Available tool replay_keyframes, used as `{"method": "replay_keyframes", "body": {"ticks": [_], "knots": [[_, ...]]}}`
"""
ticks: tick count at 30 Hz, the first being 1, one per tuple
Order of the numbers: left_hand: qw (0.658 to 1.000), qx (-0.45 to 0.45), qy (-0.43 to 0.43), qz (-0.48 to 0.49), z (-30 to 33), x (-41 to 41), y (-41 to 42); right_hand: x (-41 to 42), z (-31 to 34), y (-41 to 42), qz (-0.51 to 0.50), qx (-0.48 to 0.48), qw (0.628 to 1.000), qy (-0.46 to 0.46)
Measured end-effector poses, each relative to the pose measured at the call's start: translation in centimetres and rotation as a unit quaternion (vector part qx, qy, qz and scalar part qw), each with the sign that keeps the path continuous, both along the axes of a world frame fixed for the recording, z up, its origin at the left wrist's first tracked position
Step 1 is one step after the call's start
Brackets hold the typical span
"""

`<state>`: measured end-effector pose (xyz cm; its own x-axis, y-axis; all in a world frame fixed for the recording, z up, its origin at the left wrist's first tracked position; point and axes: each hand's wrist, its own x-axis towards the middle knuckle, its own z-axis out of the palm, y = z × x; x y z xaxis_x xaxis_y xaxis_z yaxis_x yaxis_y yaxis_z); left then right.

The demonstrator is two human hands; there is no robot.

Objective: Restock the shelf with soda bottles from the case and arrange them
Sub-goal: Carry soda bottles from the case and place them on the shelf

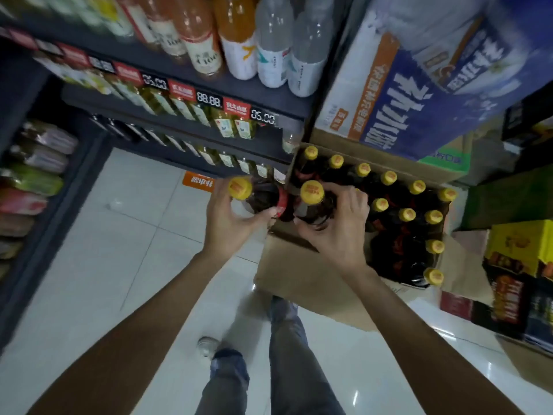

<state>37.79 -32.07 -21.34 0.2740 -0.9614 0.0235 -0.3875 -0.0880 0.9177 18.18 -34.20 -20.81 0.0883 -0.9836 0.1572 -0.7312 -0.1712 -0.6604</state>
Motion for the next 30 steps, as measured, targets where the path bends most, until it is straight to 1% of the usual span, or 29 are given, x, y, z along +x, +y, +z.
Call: {"method": "replay_keyframes", "body": {"ticks": [2,3,6,8,11,13,16,18,21,24,28,30], "knots": [[0.992,0.022,0.104,0.068,3.9,2.1,3.5,2.2,4.0,1.9,0.043,-0.003,0.997,-0.058],[0.987,0.023,0.132,0.093,5.5,3.2,5.4,3.5,5.7,3.0,0.072,-0.001,0.993,-0.089],[0.982,-0.012,0.136,0.133,9.7,7.3,12.0,8.7,9.3,6.3,0.163,0.014,0.976,-0.146],[0.978,-0.031,0.125,0.166,11.4,10.5,16.9,12.8,10.8,8.9,0.226,0.039,0.957,-0.175],[0.967,-0.048,0.105,0.226,13.0,15.3,24.5,19.6,12.1,13.6,0.312,0.091,0.919,-0.222],[0.957,-0.052,0.096,0.267,13.8,18.1,29.1,24.0,12.7,16.5,0.351,0.127,0.9,-0.225],[0.941,-0.058,0.056,0.33,15.1,23.3,36.2,31.3,13.5,21.0,0.405,0.142,0.879,-0.207],[0.92,-0.055,0.015,0.387,16.0,27.3,41.4,37.0,14.3,24.7,0.444,0.147,0.86,-0.201],[0.877,-0.035,-0.069,0.474,17.6,32.8,48.3,44.7,15.6,30.0,0.502,0.149,0.828,-0.2],[0.836,-0.025,-0.144,0.529,19.1,37.2,54.4,51.7,17.3,35.3,0.547,0.117,0.806,-0.193],[0.787,-0.068,-0.152,0.594,20.2,43.2,61.4,61.1,19.3,41.3,0.612,0.055,0.766,-0.19],[0.766,-0.082,-0.161,0.617,20.8,46.6,64.4,65.7,20.5,43.9,0.635,0.046,0.75,-0.18]]}}
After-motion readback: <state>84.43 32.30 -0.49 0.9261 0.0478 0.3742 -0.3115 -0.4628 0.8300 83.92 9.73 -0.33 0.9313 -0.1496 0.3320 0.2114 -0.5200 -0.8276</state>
